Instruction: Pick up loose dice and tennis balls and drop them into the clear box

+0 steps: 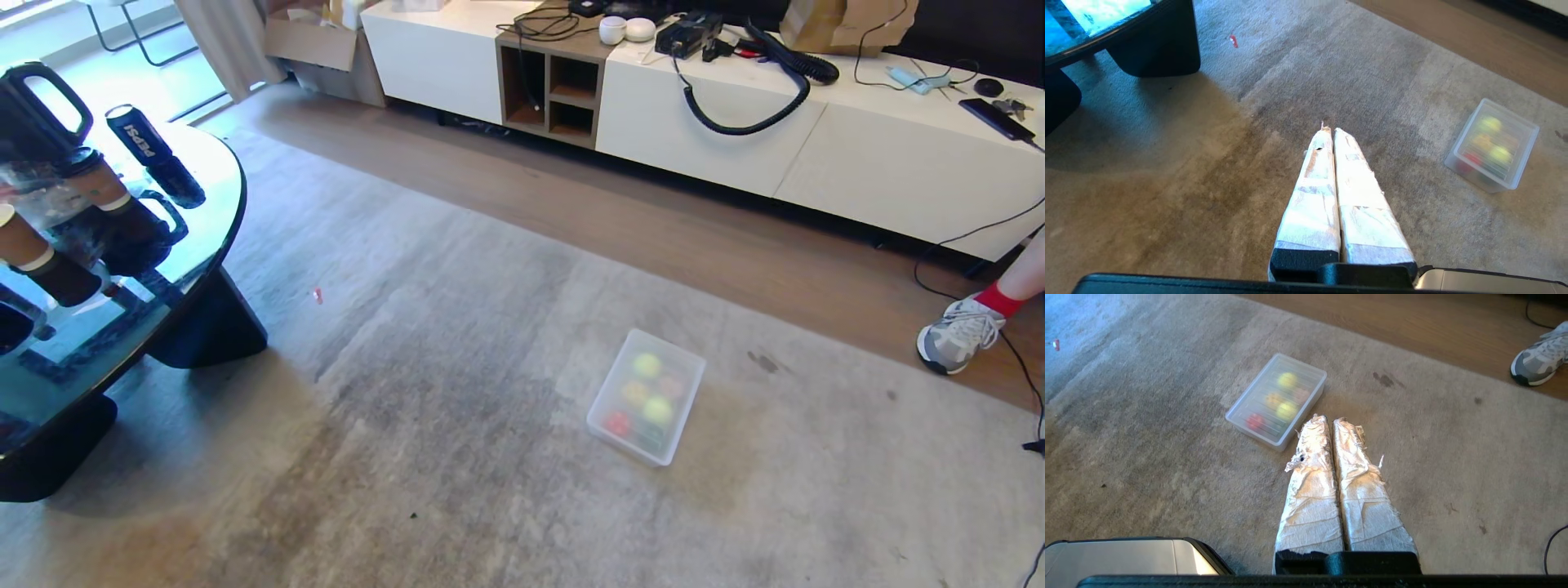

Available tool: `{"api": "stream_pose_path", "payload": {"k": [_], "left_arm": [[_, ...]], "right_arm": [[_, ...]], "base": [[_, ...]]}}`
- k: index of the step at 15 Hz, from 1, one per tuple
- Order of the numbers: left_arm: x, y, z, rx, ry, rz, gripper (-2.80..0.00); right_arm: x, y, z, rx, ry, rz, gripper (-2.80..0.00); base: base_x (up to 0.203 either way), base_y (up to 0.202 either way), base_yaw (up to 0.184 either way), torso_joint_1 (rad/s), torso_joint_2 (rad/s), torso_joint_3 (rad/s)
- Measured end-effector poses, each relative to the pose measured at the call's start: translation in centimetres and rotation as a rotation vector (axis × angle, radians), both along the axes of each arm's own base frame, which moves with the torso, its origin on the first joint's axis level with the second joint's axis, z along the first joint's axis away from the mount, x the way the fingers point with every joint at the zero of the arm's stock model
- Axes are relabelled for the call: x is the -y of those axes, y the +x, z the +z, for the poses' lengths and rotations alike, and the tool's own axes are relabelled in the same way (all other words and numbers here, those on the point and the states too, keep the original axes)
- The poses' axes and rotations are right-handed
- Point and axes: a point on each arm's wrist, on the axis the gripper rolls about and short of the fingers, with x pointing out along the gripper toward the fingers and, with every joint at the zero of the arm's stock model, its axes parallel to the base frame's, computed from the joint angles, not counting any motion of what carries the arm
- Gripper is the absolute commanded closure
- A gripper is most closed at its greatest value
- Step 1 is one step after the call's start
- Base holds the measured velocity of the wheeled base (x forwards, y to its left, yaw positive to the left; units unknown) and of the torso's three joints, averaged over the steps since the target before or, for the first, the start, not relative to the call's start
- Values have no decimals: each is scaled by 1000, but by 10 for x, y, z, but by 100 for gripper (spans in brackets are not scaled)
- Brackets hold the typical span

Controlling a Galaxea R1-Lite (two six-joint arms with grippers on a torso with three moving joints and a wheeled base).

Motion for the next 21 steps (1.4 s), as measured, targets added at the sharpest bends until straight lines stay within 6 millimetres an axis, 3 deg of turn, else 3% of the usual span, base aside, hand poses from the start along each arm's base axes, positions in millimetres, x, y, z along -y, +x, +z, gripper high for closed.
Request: {"api": "stream_pose_path", "payload": {"k": [21], "left_arm": [[0,0,0,0,-1,0,0]], "right_arm": [[0,0,0,-1,-2,0,0]], "base": [[0,0,0,2,3,202]]}}
